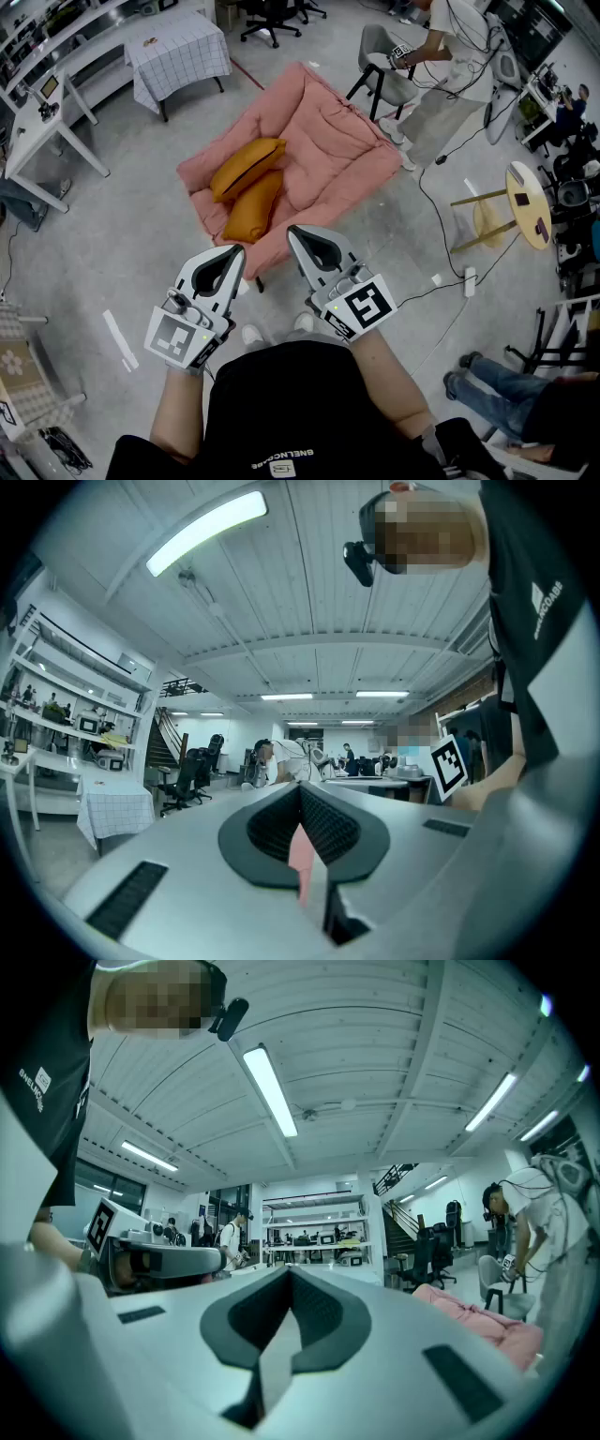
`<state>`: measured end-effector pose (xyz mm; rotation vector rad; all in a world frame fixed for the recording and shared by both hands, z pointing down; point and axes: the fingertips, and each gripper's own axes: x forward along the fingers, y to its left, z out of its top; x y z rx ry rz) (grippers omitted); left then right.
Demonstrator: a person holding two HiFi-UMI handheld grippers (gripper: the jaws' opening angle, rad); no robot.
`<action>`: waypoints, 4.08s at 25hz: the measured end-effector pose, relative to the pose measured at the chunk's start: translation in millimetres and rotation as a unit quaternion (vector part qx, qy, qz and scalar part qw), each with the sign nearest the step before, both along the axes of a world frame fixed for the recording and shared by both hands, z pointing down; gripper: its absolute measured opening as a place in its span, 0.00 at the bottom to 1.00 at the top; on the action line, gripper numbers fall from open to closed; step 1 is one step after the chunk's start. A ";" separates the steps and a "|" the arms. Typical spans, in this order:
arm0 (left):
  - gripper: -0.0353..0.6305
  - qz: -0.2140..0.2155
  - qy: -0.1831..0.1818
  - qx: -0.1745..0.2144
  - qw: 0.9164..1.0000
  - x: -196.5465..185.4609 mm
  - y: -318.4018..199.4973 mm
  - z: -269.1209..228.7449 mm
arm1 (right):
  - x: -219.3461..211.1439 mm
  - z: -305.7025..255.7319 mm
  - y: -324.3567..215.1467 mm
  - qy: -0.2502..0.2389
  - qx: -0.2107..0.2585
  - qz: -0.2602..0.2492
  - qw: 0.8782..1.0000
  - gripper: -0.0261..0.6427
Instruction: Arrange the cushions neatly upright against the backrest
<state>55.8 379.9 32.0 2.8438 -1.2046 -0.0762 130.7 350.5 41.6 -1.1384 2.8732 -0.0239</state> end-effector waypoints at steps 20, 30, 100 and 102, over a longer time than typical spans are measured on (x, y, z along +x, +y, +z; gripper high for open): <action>0.07 -0.073 0.008 -0.032 0.997 68.8 -39.2 24.2 | 82.5 22.1 -41.9 -0.017 -0.011 -0.034 0.999 0.05; 0.07 -0.084 -0.003 -0.054 0.995 54.8 -81.5 41.7 | 64.5 43.9 -85.7 0.024 -0.041 -0.063 0.997 0.05; 0.57 -0.007 -0.174 -0.361 0.916 -67.6 -480.6 450.3 | -38.8 536.3 -355.8 0.146 -0.546 0.064 0.823 0.47; 0.57 -0.003 -0.175 -0.380 0.908 -66.1 -479.8 471.1 | -37.9 556.9 -352.8 0.141 -0.566 0.064 0.810 0.48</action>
